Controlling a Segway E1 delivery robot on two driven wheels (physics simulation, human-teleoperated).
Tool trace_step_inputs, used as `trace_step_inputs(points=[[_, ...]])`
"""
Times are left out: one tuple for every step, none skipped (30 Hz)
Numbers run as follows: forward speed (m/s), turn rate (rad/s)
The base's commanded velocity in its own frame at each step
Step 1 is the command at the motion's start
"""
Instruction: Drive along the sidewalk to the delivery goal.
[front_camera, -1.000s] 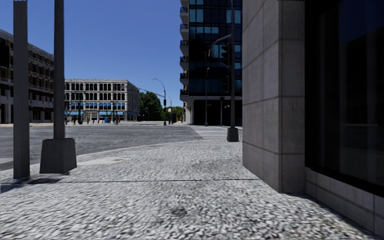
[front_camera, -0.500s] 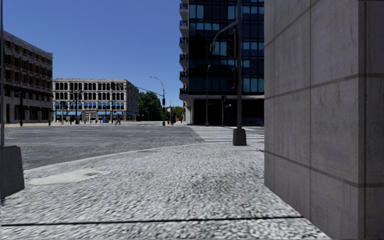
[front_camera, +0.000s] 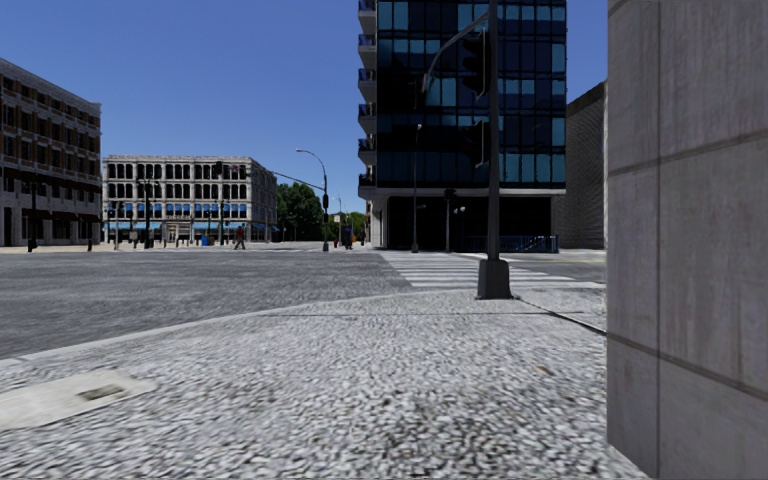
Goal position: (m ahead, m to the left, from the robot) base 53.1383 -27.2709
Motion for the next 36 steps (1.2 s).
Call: trace_step_inputs(points=[[1.42, 0.00], [1.42, -0.06], [1.42, -0.06], [1.42, -0.16], [1.42, -0.19], [1.42, -0.20], [1.42, -0.20], [1.42, -0.20], [1.42, -0.20], [1.42, -0.20], [1.42, -0.20], [1.42, -0.20], [1.42, -0.20], [1.42, -0.20], [1.42, -0.20], [1.42, -0.22], [1.42, -0.33], [1.42, -0.33], [1.42, -0.38], [1.42, -0.39], [1.42, -0.39], [1.42, -0.39], [1.42, -0.40], [1.42, -0.40], [1.42, -0.41], [1.42, -0.41], [1.42, -0.42], [1.42, -0.43], [1.42, -0.44], [1.42, -0.44], [1.42, -0.45], [1.41, -0.45], [1.41, -0.45], [1.41, -0.45], [1.40, -0.45], [1.39, -0.45]])
